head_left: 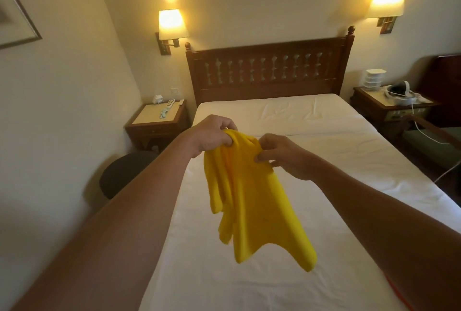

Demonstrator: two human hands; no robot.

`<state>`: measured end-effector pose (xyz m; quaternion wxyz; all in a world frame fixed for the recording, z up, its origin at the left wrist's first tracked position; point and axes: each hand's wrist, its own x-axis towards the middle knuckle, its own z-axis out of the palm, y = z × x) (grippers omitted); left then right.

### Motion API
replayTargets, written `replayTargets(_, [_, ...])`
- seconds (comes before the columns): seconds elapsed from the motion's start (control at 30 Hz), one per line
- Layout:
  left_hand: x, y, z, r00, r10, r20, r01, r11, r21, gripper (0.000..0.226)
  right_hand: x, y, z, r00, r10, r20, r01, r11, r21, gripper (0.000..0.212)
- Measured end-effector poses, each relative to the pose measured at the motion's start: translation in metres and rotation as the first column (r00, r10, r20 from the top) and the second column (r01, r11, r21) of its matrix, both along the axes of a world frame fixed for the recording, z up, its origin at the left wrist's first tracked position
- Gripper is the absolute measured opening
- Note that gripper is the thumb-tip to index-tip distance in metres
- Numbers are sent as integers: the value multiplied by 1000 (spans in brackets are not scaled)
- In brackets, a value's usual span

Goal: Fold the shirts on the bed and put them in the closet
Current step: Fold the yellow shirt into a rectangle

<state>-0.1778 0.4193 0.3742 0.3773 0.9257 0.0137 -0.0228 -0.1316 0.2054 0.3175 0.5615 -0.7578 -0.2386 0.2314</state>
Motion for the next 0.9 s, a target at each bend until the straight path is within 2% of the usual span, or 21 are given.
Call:
replayTargets(0.07, [0, -3, 2, 999, -14, -28, 12, 999, -50, 21, -3, 7, 2, 999, 41, -17, -40, 999, 18, 47])
replayTargets(0.13, [0, -4, 3, 998, -25, -56, 20, 996, -82, 24, -5, 11, -1, 996, 73, -46, -72, 997, 23, 54])
replayTargets(0.23, [-2, -5, 7, 995, -50, -88, 45, 998, -50, 24, -6, 6, -5, 994, 36, -105, -32, 998, 46, 34])
replayTargets(0.3, [-3, -2, 9, 991, -66, -115, 67, 998, 7, 18, -4, 0, -6, 998, -23, -63, 26, 998, 51, 18])
replayTargets(0.37, [-5, 0, 12, 984, -83, -155, 88, 996, 27, 17, -2, -6, -3, 999, -16, -47, 16, 1000, 6, 9])
replayTargets(0.4, [-6, 2, 13, 980, -93, -174, 99, 995, 24, 19, -2, -10, -1, 998, 6, -64, -9, 999, -51, 14])
replayTargets(0.5, [-8, 6, 14, 968, -106, -226, 114, 993, 21, 36, 2, -21, -10, 987, 36, -154, -64, 981, -183, 54])
replayTargets(0.6, [-9, 9, 11, 964, -95, -249, 100, 995, 7, 34, 3, -29, -22, 984, 51, -169, -94, 963, -252, 67])
replayTargets(0.63, [-8, 10, 8, 964, -88, -250, 93, 996, 8, 29, 3, -31, -25, 986, 71, -153, -114, 951, -288, 59])
replayTargets(0.67, [-7, 12, 5, 965, -83, -248, 90, 996, 17, 23, 2, -32, -27, 988, 91, -121, -126, 939, -321, 43])
replayTargets(0.7, [-5, 12, 2, 968, -78, -240, 90, 995, 39, 18, 3, -33, -30, 992, 104, -68, -122, 928, -352, 24])
replayTargets(0.73, [-4, 13, -1, 972, -73, -222, 91, 993, 71, 14, 4, -34, -32, 996, 93, 13, -82, 924, -372, 15])
replayTargets(0.8, [-3, 15, -8, 981, -72, -179, 99, 984, 147, 9, 10, -37, -39, 986, 3, 167, 51, 946, -320, 32])
replayTargets(0.9, [0, 23, -22, 989, -63, -135, 94, 967, 235, 15, 13, -41, -48, 972, -123, 198, 159, 972, -175, 42])
